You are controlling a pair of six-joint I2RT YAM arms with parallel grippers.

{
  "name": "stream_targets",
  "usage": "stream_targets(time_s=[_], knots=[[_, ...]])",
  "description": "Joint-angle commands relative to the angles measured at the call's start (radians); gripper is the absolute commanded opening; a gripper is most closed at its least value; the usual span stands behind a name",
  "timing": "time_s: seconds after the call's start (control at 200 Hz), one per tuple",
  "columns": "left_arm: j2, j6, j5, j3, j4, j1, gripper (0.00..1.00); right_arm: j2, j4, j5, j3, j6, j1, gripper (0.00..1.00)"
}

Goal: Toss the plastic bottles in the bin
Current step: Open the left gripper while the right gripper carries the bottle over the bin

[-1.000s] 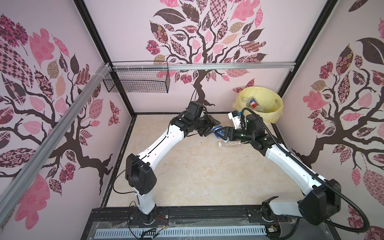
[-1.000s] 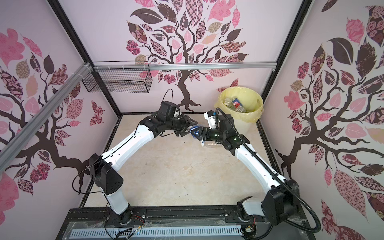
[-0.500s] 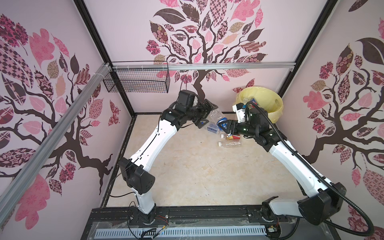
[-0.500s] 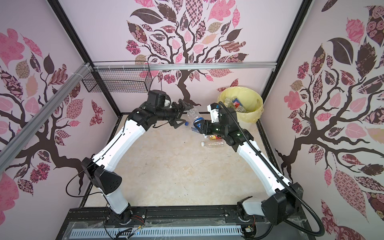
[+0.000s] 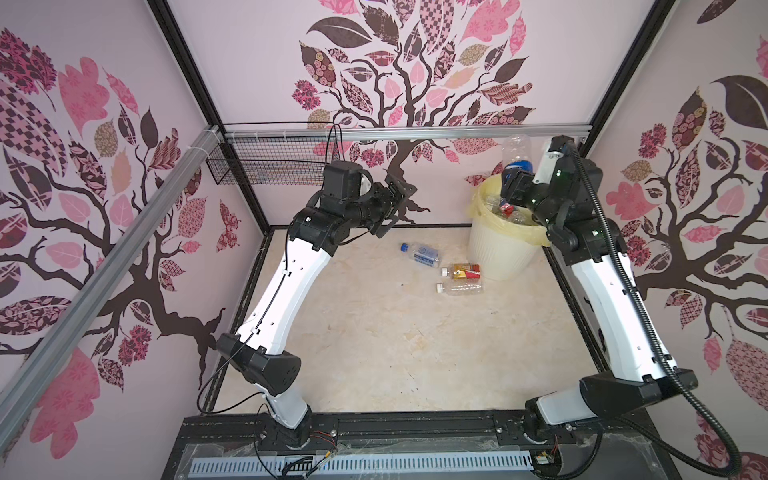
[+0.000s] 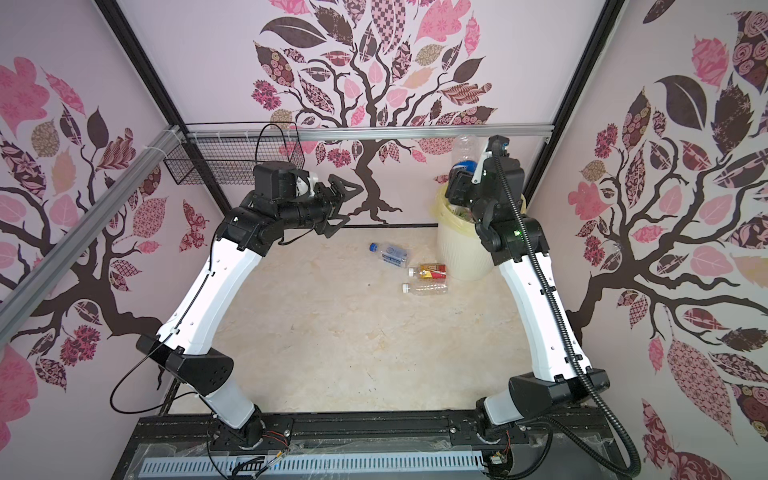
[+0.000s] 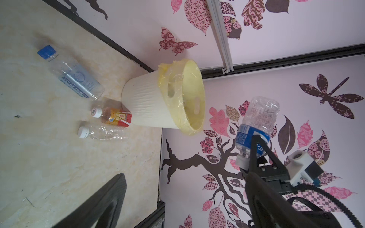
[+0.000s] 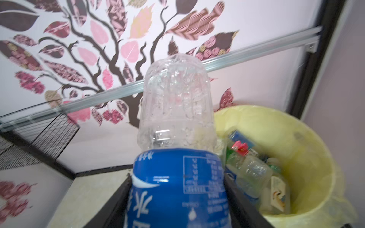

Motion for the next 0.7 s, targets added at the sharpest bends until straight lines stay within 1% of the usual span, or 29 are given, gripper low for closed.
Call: stream_targets(time_s=[0.0,0.085,0.125,0.155,0.21,0.23,0.28,0.39,0.49,0.695], knots=[[-0.036,0.034,-0.007,-0.036,-0.013,-0.001,0.97,0.126,-0.049,0.123,0.062,-0.055,-0.046,0.63],[-0.052,0.025,-0.006,-0.081,-0.002,-0.001,0.97,0.235,-0.069,0.131,0.095,-0.049,-0.108,0.67],[-0.060,0.022,-0.005,-0.097,0.001,-0.001,0.97,0.303,-0.102,0.124,0.149,-0.051,-0.127,0.74],[-0.065,0.021,-0.005,-0.109,0.001,0.000,0.97,0.354,-0.152,0.126,0.212,-0.049,-0.136,0.82],[-0.071,0.021,-0.008,-0.124,-0.005,-0.001,0.97,0.441,-0.259,0.178,0.371,-0.041,-0.138,0.96],[-0.074,0.022,-0.008,-0.129,-0.005,0.000,0.97,0.462,-0.291,0.198,0.420,-0.033,-0.136,0.99],[-0.079,0.026,-0.010,-0.141,-0.004,0.000,0.97,0.471,-0.310,0.221,0.464,-0.020,-0.137,1.00],[-0.078,0.026,-0.004,-0.163,0.003,0.001,0.97,0.412,-0.250,0.205,0.424,-0.022,-0.137,1.00],[-0.066,0.024,0.005,-0.169,0.004,-0.001,0.97,0.380,-0.247,0.193,0.418,-0.024,-0.137,1.00],[-0.054,0.018,0.003,-0.172,-0.005,-0.010,0.97,0.279,-0.247,0.156,0.308,-0.007,-0.120,1.00]])
